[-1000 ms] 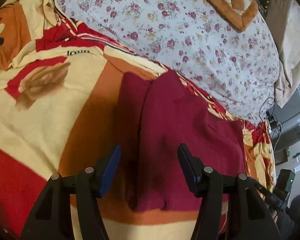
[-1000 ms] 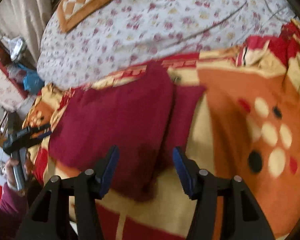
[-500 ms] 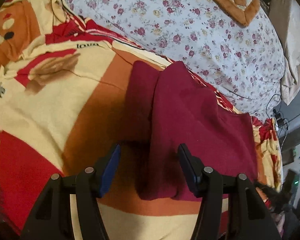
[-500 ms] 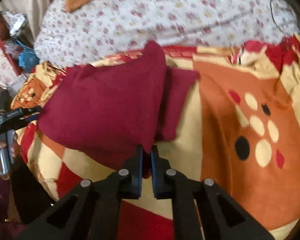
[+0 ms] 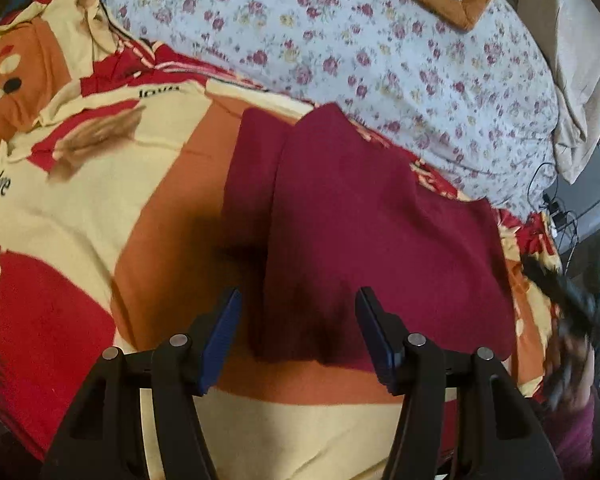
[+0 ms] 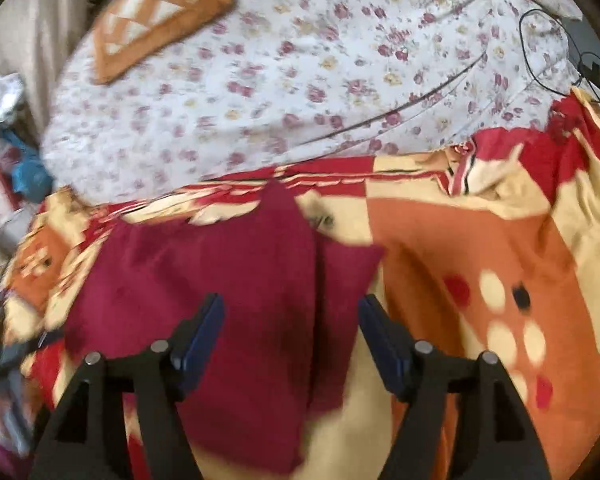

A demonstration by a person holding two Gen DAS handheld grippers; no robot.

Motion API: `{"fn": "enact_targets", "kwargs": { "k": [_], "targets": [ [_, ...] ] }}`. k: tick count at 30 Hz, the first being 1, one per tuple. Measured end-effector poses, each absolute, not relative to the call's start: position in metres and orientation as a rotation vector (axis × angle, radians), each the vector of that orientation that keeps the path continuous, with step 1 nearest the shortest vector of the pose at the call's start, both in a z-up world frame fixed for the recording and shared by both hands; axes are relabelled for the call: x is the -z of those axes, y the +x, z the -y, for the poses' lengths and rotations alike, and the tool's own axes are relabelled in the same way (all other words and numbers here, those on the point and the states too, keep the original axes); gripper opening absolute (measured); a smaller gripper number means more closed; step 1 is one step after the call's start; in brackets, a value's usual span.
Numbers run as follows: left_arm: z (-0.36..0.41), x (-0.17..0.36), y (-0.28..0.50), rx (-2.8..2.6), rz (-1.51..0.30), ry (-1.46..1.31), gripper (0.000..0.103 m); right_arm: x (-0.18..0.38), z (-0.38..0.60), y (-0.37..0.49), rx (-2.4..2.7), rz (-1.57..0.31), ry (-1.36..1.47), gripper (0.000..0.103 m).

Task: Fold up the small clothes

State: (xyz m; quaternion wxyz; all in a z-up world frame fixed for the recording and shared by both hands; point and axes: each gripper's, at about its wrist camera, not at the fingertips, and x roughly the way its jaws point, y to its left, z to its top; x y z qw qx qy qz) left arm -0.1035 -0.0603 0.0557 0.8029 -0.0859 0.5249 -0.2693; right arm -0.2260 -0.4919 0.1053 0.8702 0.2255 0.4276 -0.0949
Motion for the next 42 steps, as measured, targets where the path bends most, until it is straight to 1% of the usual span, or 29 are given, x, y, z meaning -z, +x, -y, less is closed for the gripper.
{"fn": "enact_targets", "kwargs": {
  "k": [2,3,4,5,6,10,13,14,15,16,18,21,24,27,31,32,37,42],
  "targets": [
    [0.061,-0.049,-0.106,0.578,-1.145,-0.182,0.049,-0.086,0.5,-0.191,0.19,-0.924,0.528,0.072],
    [0.062,-0.045,-0.106,0.576,-1.161,-0.18,0.049,-0.077,0.503,-0.178,0.183,-0.942,0.552,0.062],
    [0.062,-0.041,-0.106,0.574,-1.171,-0.181,0.049,-0.066,0.506,-0.164,0.178,-0.975,0.568,0.026],
    [0.062,-0.038,-0.106,0.575,-1.177,-0.186,0.049,-0.06,0.506,-0.156,0.181,-1.005,0.561,0.004],
    [0.061,-0.037,-0.106,0.578,-1.179,-0.19,0.049,-0.059,0.506,-0.154,0.19,-1.009,0.558,0.006],
    [0.06,-0.032,-0.103,0.59,-1.174,-0.211,0.049,-0.067,0.517,-0.157,0.276,-0.944,0.494,0.006],
    [0.063,-0.031,-0.102,0.579,-1.164,-0.217,0.049,-0.037,0.525,-0.147,0.304,-1.036,0.544,0.007],
    [0.063,-0.032,-0.103,0.577,-1.16,-0.213,0.049,-0.034,0.524,-0.147,0.306,-1.045,0.549,0.009],
    [0.063,-0.034,-0.105,0.577,-1.153,-0.206,0.049,-0.037,0.523,-0.15,0.309,-1.025,0.554,0.015],
    [0.063,-0.035,-0.105,0.578,-1.151,-0.201,0.049,-0.041,0.524,-0.154,0.315,-1.011,0.558,0.026],
    [0.061,-0.037,-0.106,0.581,-1.156,-0.195,0.049,-0.057,0.522,-0.165,0.329,-0.986,0.557,0.041],
    [0.06,-0.044,-0.106,0.574,-1.136,-0.188,0.049,-0.087,0.506,-0.178,0.301,-0.96,0.499,0.042],
    [0.064,-0.044,-0.107,0.547,-1.129,-0.15,0.049,-0.103,0.477,-0.183,0.182,-0.96,0.464,0.042],
    [0.065,-0.04,-0.109,0.531,-1.136,-0.145,0.049,-0.097,0.452,-0.182,0.078,-0.993,0.454,0.042],
    [0.064,-0.039,-0.11,0.532,-1.137,-0.148,0.049,-0.061,0.429,-0.175,0.064,-1.114,0.429,0.042],
    [0.063,-0.039,-0.11,0.534,-1.136,-0.149,0.049,-0.06,0.427,-0.178,0.07,-1.094,0.421,0.042],
    [0.063,-0.046,-0.111,0.539,-1.12,-0.119,0.049,-0.072,0.429,-0.183,0.041,-1.105,0.462,0.042],
    [0.065,-0.065,-0.115,0.526,-1.046,-0.077,0.049,-0.092,0.415,-0.185,-0.008,-1.063,0.447,0.042]
  ]
}}
